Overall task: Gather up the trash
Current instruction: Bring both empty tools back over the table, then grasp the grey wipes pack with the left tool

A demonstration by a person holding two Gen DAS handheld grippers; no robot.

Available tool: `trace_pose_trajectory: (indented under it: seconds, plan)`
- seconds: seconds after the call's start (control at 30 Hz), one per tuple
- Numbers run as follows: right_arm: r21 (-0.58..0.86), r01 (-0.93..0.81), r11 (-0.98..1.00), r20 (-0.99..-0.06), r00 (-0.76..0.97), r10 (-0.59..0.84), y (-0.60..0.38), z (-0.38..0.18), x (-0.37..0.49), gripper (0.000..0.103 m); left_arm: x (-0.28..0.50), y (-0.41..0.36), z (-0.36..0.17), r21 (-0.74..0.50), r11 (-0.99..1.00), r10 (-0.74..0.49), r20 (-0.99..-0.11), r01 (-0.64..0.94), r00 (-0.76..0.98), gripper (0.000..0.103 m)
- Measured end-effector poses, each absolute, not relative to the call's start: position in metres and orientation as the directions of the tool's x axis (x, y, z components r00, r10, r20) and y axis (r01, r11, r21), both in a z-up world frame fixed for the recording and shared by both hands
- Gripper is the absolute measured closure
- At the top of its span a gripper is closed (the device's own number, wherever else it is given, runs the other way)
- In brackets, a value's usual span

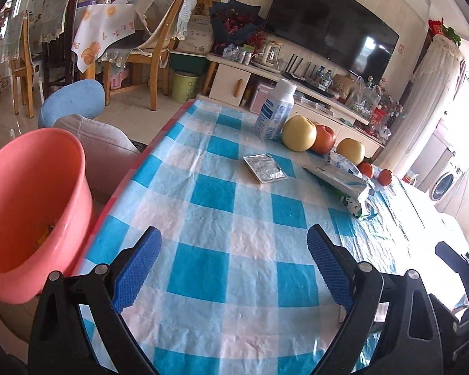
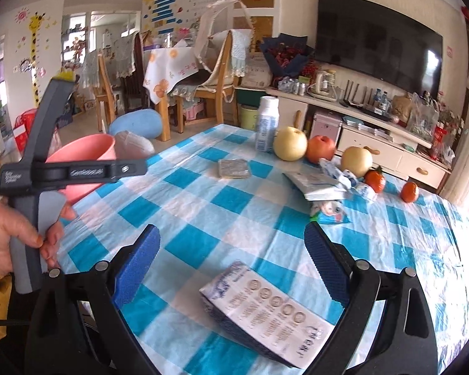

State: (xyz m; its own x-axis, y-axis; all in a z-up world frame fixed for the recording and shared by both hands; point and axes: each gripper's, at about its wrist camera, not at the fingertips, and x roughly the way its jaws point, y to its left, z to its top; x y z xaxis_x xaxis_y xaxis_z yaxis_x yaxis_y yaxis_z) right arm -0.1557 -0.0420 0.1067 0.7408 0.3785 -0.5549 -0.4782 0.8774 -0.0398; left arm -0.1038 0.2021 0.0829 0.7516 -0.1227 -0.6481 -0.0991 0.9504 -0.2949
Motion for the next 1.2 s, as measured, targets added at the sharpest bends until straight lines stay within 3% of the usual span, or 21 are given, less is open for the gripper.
trace_pose_trajectory:
  seconds: [0.4, 0.77, 1.03, 1.2]
  plan:
    - [0.125, -0.291, 0.949, -0.474, 0.823, 0.314, -0.157, 0.127, -0.136, 0.009, -0.108, 0.144, 0.099, -0.367, 0.93, -0.235, -0.639, -0.022, 0.732, 0.01]
    - [0.21, -0.066, 0.975, -0.448, 0.88, 0.156, -0.253, 0.128, -0.105, 0.009, -0.02, 0.042, 0.106, -0.4, 0.911, -0.37, -0.686, 0.1, 0.626, 0.01]
    - [0.164, -0.002, 0.987, -0.502, 0.861, 0.085, -0.269, 0.105, -0.055, 0.009, 0.065, -0.011, 0.076, -0.391, 0.919, -0.353, -0.773, 0.042, 0.527, 0.01]
    - [0.149, -0.015, 0.989, -0.538, 0.838, 0.093, -0.266, 0.088, -0.019, 0.009, 0.108, -0.035, 0.059, -0.315, 0.949, -0.286, -0.835, 0.017, 0.47, 0.01]
